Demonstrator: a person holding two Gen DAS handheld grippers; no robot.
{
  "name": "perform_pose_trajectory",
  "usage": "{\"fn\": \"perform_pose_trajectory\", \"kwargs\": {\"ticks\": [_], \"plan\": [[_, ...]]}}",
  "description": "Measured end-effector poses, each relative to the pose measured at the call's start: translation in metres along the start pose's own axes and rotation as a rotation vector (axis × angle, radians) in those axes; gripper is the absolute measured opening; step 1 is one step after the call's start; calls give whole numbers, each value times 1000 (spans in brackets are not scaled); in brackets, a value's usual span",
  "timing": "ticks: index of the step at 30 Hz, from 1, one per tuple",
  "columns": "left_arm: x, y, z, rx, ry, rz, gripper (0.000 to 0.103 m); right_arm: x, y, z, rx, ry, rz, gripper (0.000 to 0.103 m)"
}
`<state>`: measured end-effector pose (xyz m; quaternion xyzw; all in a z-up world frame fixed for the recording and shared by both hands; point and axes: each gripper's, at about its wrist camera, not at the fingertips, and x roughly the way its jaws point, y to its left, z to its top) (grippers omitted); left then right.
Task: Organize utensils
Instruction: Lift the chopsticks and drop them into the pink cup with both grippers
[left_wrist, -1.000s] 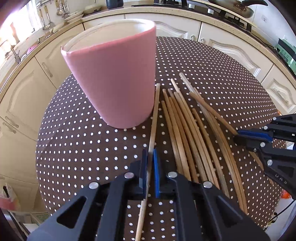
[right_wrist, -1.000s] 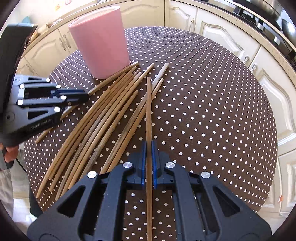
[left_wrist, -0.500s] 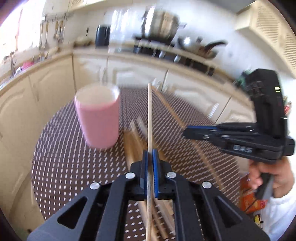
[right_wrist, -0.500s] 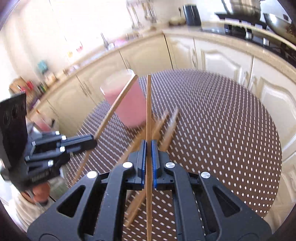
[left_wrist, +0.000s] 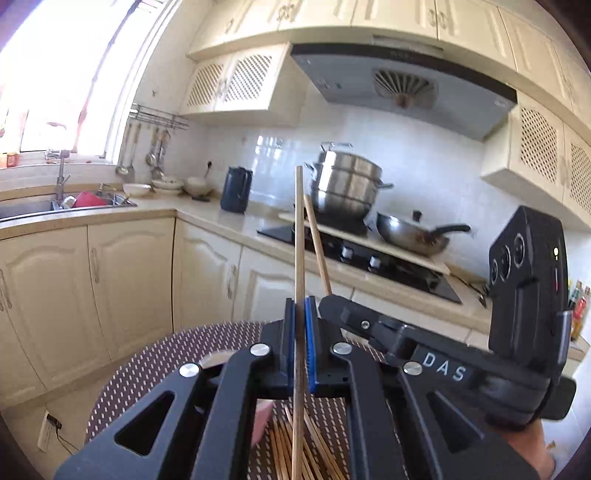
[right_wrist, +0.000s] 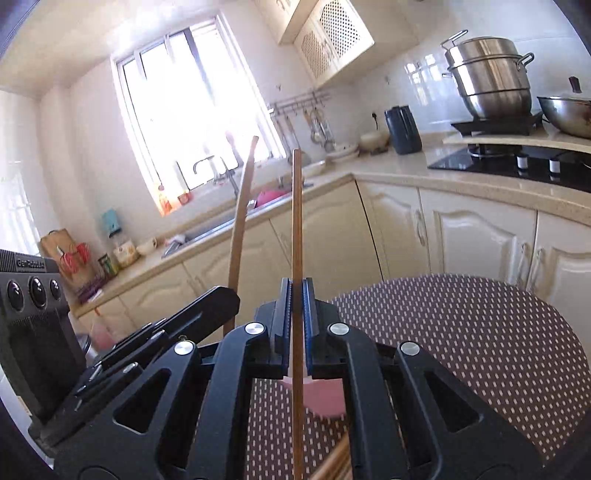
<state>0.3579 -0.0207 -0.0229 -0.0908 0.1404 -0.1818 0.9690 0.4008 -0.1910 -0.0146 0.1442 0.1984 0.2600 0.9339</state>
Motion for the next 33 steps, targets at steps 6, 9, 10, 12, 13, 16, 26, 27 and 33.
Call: {"fn": "perform_pose_trajectory", "kwargs": {"ticks": [6,9,10,12,13,16,26,27,33], "plan": [[27,32,22,-70,-135,40,5,31,-5,13,16,-107,-24,6],[40,46,28,-105,-175,45,5,43,-6,16,15,-147,-25,6],[44,49,29,-116,-187,50,5,46,-7,17,12,-161,-29,6],[52,54,30,-123,-210,62,5,54,-9,18,12,-180,-28,6],[57,55,30,-118,-218,81,5,57,-10,17,9,-185,-30,6],[71,57,28,-96,-218,108,5,66,-11,15,-2,-191,-24,6],[83,65,-5,-69,-146,124,6,76,-12,-8,-54,-121,-11,6],[82,66,-8,-70,-136,123,6,73,-11,-11,-63,-117,-14,6],[69,68,-18,-75,-103,130,6,56,2,-24,-134,-90,-31,6]]}}
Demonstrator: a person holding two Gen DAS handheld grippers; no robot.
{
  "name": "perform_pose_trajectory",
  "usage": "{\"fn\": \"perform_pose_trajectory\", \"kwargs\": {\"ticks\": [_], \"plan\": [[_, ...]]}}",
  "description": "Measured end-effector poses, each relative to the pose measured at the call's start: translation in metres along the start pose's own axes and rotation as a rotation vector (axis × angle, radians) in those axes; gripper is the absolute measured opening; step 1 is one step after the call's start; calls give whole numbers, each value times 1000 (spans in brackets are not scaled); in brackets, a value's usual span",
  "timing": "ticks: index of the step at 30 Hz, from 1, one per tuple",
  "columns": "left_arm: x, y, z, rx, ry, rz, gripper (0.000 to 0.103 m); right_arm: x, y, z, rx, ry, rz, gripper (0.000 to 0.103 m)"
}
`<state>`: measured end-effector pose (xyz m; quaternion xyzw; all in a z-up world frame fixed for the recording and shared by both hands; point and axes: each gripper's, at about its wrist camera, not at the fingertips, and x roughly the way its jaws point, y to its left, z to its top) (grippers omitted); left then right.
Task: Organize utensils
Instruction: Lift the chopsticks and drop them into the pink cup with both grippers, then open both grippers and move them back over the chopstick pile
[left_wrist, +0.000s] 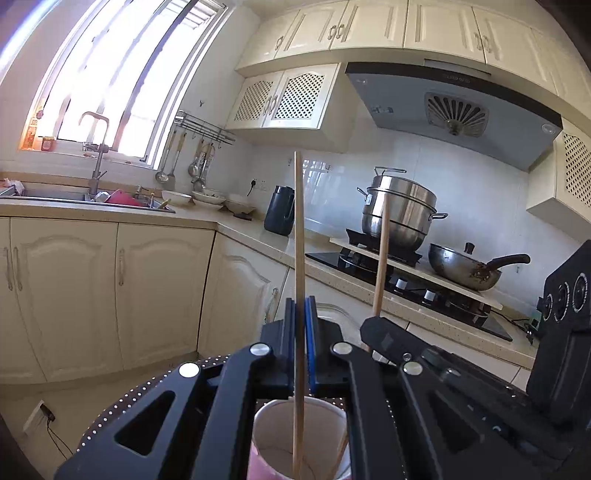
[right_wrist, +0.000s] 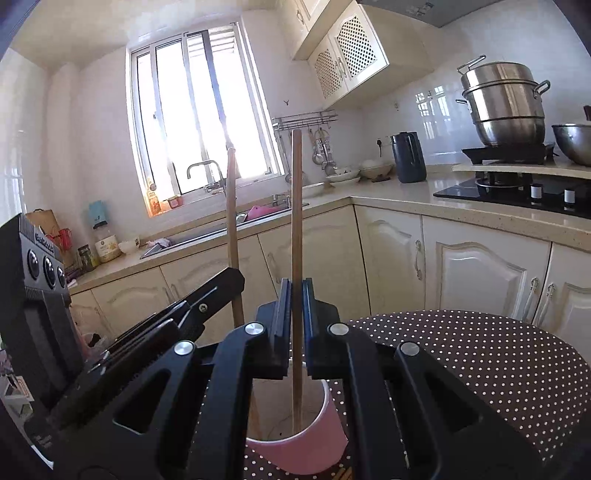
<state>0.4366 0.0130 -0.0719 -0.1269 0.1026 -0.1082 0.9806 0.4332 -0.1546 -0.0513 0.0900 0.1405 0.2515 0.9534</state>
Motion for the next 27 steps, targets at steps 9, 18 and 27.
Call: {"fn": "perform_pose_trajectory", "kwargs": {"ticks": [9,18,27], "plan": [[-25,-6,-13,67,70,12,6,-19,10,-17,-21,57,-21,7],[-41,0,-21,65,184,23,29,-24,10,-29,46,142,-35,7],[-78,-6,-20,104,185,74,46,-54,17,-30,56,135,-88,44]]}}
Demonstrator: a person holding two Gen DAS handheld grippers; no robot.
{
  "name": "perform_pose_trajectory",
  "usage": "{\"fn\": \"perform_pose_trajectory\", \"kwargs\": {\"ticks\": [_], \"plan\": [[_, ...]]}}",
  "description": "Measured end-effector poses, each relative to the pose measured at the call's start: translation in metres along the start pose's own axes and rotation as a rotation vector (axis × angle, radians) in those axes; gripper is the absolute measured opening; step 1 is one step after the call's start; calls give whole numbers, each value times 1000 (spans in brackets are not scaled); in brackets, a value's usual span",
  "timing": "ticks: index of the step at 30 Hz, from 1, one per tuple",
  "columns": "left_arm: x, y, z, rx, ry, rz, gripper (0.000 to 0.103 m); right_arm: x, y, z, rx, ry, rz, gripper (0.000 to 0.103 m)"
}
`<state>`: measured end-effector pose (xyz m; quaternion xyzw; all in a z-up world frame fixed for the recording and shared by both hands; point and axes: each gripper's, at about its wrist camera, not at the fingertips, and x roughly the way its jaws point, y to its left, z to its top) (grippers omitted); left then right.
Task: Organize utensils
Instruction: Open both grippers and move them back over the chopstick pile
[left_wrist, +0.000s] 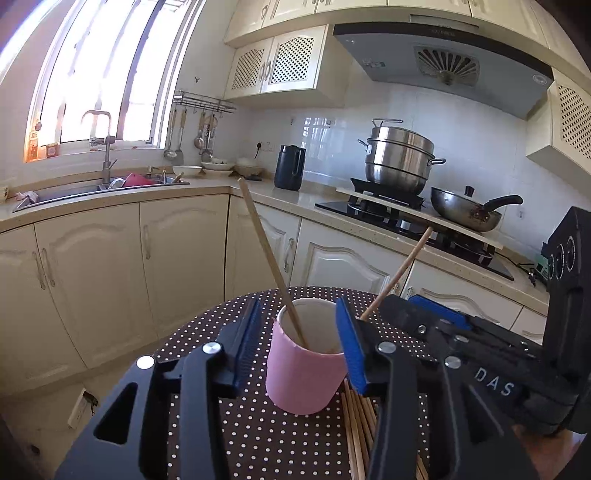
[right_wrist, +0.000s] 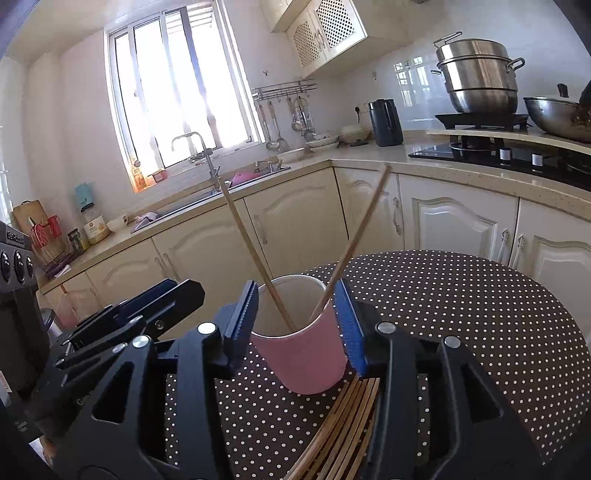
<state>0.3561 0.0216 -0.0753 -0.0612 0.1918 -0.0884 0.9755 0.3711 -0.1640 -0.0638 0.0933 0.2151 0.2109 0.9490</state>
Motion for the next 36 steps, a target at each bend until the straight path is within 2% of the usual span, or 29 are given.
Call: {"fn": "perform_pose_trajectory", "kwargs": {"ticks": [11,23,27,36], "plan": [[-37,3,-11,33,31,44,53,-28,8,-13,11,26,-23,48],[-41,-13,-37,101,186,18,54,-53,16,-38,-8,105,-42,50],[-37,-18,-49,109,255,-18,57,-57,14,-46,-14,137,-51,51],[-27,-27,-72,127,368,-37,59,-55,0,-67,-1,234,-62,51]]}}
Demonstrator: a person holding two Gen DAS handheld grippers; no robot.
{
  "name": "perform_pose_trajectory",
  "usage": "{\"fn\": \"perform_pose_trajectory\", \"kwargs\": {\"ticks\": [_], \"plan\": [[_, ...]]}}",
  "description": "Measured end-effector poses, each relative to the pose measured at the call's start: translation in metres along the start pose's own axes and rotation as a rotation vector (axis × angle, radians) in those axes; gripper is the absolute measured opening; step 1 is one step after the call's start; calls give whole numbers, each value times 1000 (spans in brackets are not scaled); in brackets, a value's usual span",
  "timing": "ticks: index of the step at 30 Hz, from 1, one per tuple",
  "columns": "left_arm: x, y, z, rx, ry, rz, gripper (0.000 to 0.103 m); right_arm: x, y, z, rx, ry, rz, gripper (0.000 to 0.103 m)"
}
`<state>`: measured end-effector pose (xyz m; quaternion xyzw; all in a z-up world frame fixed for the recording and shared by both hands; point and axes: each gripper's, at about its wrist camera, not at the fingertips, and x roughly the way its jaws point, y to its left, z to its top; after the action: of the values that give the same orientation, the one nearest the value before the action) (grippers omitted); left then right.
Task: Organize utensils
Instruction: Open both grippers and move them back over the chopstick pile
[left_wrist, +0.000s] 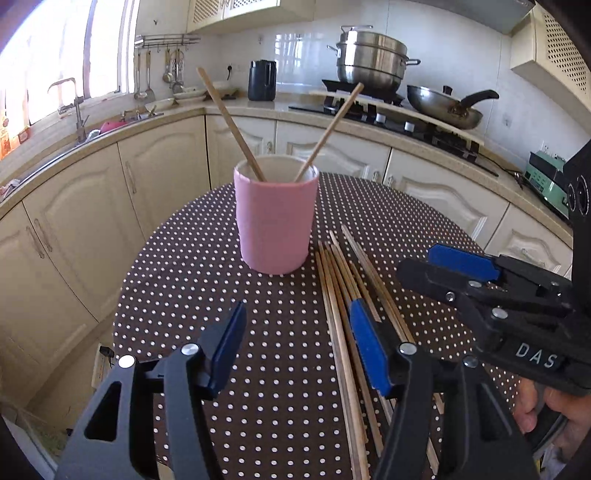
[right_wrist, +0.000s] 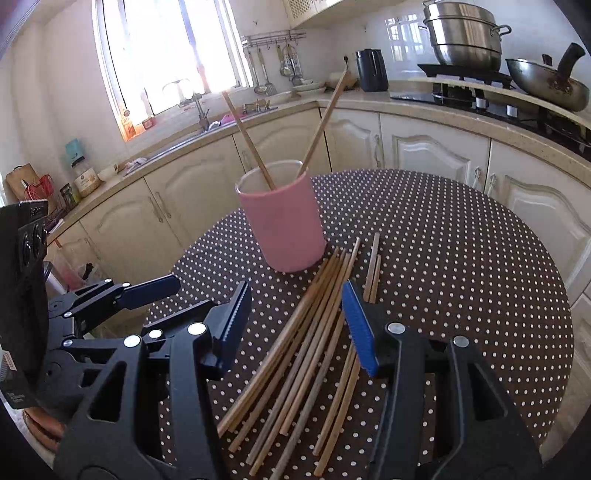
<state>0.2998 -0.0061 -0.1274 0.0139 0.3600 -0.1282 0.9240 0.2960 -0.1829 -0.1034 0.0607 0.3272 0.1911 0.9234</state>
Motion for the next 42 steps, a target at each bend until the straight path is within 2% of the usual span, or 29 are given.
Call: {"fn": "perform_pose_trajectory", "kwargs": {"ticks": [7,19,24,28,31,40,42], "plan": [[22,-7,-7,9,97,-3,59,4,-14,-11,19,49,-1,51],[58,-8,-20,-26,249,-75,59,4,-41,-20,78,115,4,51],[73,-14,-21,-5,293,-38,59,7,-50,-22,97,139,6,51],[80,-23,-18,4,308,-57,59,10,-55,-22,103,161,4,52],[83,-26,-18,34,307,-34,59,13,-56,-22,109,176,5,52],[74,0,-17,-68,288,-77,59,26,-55,-19,98,222,-1,52],[77,-1,-18,-47,308,-38,59,28,-55,-18,97,227,0,52]]}}
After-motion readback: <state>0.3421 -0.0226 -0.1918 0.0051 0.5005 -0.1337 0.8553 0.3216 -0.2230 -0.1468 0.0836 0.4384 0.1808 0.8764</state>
